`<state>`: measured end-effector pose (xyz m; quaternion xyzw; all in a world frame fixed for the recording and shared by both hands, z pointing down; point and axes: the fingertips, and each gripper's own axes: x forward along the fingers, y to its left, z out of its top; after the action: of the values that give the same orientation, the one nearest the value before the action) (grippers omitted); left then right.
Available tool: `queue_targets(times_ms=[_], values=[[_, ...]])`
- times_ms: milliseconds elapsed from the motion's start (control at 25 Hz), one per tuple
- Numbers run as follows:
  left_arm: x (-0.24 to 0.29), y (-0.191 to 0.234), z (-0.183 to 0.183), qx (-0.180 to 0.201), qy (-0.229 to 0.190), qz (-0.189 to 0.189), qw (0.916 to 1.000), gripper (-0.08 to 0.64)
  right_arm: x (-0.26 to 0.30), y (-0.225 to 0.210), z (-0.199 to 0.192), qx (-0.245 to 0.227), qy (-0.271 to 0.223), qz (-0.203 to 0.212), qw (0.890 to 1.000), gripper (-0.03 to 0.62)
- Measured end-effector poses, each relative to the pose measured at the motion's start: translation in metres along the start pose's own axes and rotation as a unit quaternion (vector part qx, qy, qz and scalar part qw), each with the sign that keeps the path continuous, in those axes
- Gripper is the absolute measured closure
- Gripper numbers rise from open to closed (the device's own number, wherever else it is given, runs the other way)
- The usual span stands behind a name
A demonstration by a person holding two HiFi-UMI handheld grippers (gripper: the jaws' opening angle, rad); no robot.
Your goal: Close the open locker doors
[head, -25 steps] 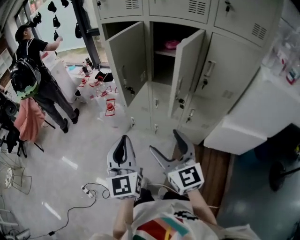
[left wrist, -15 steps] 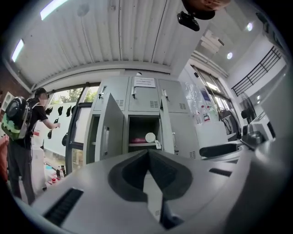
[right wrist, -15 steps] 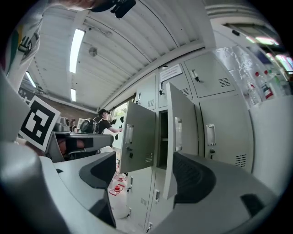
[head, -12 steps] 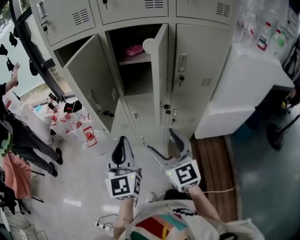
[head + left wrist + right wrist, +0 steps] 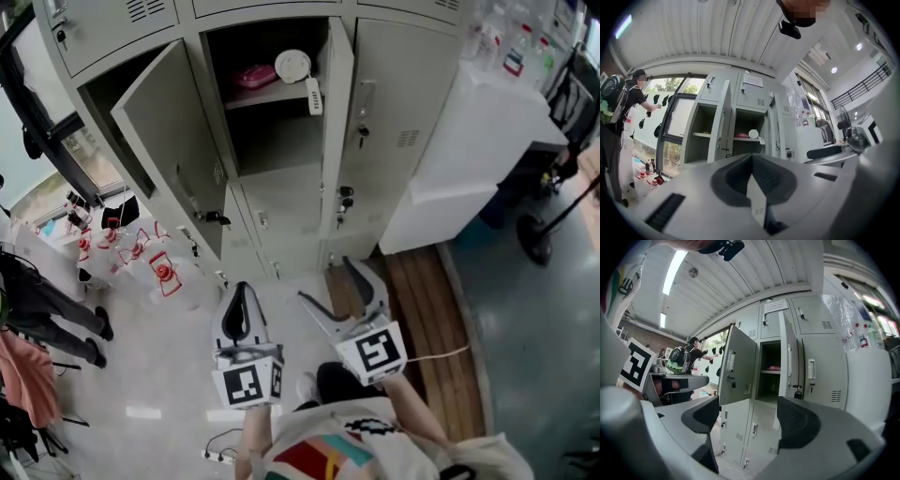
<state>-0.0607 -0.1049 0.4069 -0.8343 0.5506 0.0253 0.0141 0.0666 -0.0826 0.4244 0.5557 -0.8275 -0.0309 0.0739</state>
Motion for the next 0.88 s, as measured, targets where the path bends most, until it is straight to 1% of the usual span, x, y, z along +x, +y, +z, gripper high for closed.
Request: queue_targets(times_ms=[120,240,400,480,680,880], values=[[0.006,0.002,-0.002,-0.001,0.0,-0.002,1.0,0.555,0.006,-0.006,0.003,-0.008,-0.003,-0.004,1.0,0.214],[0.017,0.002,-0.001,0.004,-0.006,0.002,1.0,0.555,0.011,-0.02,0.009,-0.006,-0.021,-0.01,1.0,0.215],[0.033,-0.007,0.001,0.009,-0.012,0.008,0.9999,0.555,0.008,-0.042,0.015,-0.008,-0.038,-0.019,0.999,0.213],[0.042,-0.013,-0.002,0.01,-0.007,0.009,0.9999,0.555,0.003,-0.052,0.016,-0.004,-0.045,-0.02,0.999,0.214],[0.054,-0.043,-0.002,0.02,0.006,-0.008,0.9998,0.555,-0.005,-0.08,0.016,0.025,-0.057,-0.023,0.998,0.214],[0.076,-0.054,0.015,0.028,-0.006,-0.013,0.9995,0.555,0.006,-0.09,0.022,0.01,-0.065,-0.009,0.998,0.214]])
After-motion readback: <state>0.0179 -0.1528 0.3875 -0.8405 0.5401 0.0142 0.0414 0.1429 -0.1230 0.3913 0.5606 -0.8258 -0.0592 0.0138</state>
